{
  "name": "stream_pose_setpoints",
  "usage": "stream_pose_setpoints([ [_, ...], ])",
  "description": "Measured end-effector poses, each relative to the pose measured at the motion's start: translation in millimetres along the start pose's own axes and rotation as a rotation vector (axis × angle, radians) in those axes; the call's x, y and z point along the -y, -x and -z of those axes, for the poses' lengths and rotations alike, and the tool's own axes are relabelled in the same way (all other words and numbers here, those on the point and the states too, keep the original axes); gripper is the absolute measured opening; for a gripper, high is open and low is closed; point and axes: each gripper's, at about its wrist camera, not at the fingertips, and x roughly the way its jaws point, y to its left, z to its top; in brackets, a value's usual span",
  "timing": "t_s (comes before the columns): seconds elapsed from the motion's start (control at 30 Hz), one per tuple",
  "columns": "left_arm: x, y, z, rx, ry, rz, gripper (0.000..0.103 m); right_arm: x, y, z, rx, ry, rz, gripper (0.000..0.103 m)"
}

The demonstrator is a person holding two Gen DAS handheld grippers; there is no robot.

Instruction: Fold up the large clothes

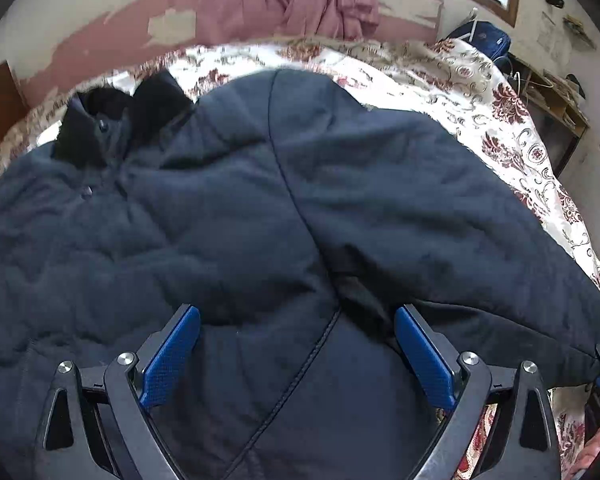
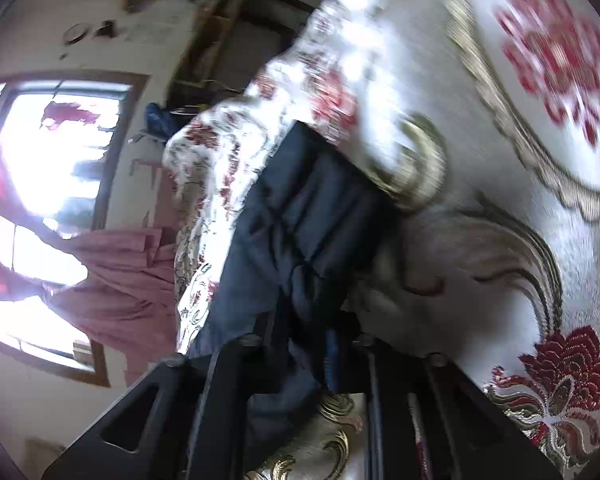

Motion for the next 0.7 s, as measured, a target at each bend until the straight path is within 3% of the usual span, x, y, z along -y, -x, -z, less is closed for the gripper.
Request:
stream_pose_setpoints([
  [0.13, -9.3, 2.3, -1.6, -0.012, 0.036, 0.038, 0.099, -30.1, 11.0, -3.9, 0.057, 0.093, -0.046, 0.007],
  [0.23, -26.0, 13.3, -4.1, -0.031, 0.117, 0.084, 0.096, -63.9, 22.8, -8.4, 0.100, 0.179, -0.095, 0.006],
  [0.4, -62.6, 54.1, -4.4, 0.023, 0.181, 0.151, 0.096, -123.9, 60.1, 7.0, 0.164, 0.403, -0.208, 0.006],
  [0.57, -116.4, 101.3, 1.4, 0.070, 0.165, 0.143, 0.096, -180.8, 102.4, 58.1, 0.156, 0.660, -0.326, 0.006],
  [0.7, -174.0, 134.1, 12.1, 0.087, 0.188, 0.145, 0.096, -202.9, 141.4, 121.5, 0.093, 0.849, -0.413, 0.006],
])
